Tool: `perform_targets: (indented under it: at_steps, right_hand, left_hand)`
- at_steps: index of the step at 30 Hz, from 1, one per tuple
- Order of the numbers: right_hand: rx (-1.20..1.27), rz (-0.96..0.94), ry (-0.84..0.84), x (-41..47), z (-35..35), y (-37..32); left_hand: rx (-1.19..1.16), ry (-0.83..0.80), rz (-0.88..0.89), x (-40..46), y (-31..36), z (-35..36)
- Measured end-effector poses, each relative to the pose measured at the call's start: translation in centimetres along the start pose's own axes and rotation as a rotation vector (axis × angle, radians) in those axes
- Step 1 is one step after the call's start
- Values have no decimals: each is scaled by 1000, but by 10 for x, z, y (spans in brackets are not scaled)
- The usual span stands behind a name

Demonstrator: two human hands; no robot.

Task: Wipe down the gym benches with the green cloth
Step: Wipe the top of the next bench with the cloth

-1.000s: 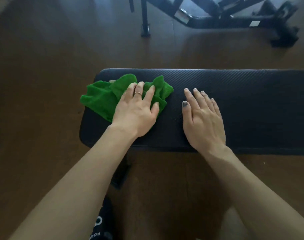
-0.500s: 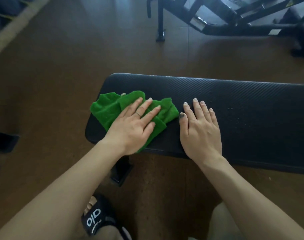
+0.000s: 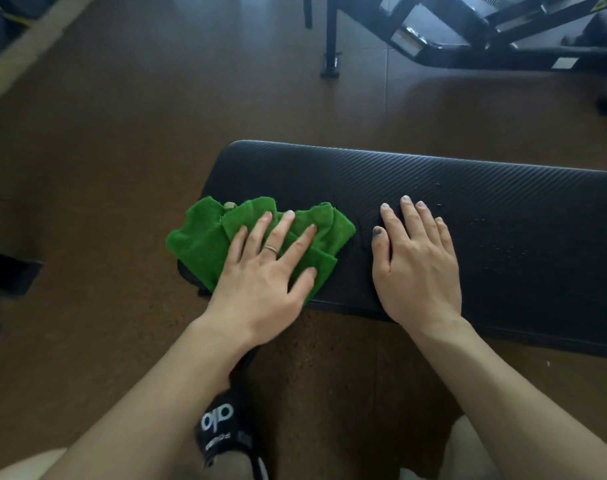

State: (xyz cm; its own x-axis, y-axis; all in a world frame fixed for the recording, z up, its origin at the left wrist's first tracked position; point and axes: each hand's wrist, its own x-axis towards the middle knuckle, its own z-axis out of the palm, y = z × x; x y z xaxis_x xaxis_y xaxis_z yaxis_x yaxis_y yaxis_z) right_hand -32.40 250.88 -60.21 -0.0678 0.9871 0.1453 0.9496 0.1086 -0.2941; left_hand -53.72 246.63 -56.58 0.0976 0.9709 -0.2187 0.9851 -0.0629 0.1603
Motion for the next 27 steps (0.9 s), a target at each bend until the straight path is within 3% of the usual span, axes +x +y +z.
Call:
perform_targets:
  at_steps: [5, 10, 15, 18, 22, 27]
  right_hand:
    - [6, 3, 22, 1, 2, 0]
    - [-14, 7, -24, 3, 1, -3]
    - [-15, 30, -148, 13, -15, -7]
    - [-35, -59, -152, 47, -15, -30]
    - [22, -94, -199, 78, 11, -57]
    - [34, -64, -138, 79, 24, -54]
  left_hand:
    - [23, 68, 20, 42, -16, -2]
    - [16, 21, -105, 105, -11, -19]
    - [-9, 39, -47, 24, 4, -2]
    - [6, 57, -27, 10, -5, 3]
    - [12, 101, -73, 65, -24, -8]
    - [11, 115, -148, 141, -40, -23]
